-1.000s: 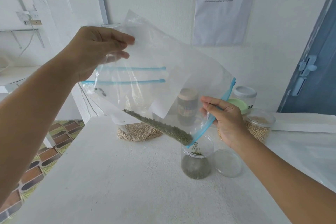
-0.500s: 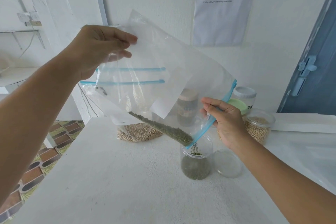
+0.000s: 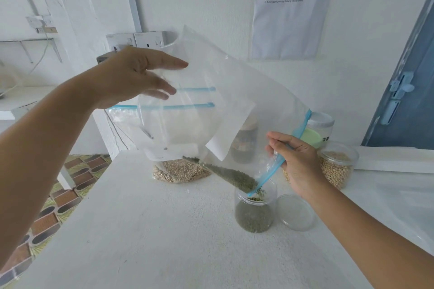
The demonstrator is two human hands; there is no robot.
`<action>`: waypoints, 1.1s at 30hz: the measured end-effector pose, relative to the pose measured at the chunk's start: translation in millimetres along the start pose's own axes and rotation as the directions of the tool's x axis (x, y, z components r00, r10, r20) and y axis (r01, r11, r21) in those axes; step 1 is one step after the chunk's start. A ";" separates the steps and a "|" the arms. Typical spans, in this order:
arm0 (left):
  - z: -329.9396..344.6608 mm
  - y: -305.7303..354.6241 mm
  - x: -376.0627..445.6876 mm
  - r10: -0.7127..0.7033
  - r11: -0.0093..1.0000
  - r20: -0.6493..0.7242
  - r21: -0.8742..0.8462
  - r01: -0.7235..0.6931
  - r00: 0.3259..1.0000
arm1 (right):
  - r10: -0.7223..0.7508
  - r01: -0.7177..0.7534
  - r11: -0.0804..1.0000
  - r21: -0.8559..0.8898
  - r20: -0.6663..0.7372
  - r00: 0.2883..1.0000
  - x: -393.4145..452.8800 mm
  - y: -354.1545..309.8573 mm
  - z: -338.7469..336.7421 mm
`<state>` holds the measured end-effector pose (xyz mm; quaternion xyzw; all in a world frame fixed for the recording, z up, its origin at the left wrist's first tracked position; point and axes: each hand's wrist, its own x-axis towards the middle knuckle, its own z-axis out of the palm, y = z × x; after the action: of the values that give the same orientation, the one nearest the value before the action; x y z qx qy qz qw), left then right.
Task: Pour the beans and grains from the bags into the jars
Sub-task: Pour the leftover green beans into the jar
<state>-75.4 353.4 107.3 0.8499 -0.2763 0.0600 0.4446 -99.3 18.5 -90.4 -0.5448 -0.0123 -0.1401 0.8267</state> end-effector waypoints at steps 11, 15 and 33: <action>18.4 -25.3 -12.0 0.052 0.998 -0.178 -0.012 -0.055 0.983 | -0.021 0.036 0.985 -0.168 0.089 0.996 -0.9 5.0 1.2; 21.8 -36.3 -23.1 0.031 0.996 -0.243 -0.072 -0.049 0.970 | -0.033 0.042 0.986 -0.161 0.059 0.998 -0.3 8.3 1.6; 49.5 -82.9 -61.1 -0.120 0.992 -0.390 -0.080 0.097 0.913 | -0.007 0.008 0.996 -0.092 0.010 1.000 0.2 13.4 2.2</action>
<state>-90.5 377.2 -3.4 0.8211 -0.1352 0.1968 0.5185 -95.5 25.3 -101.4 -0.5831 -0.0118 -0.1410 0.8000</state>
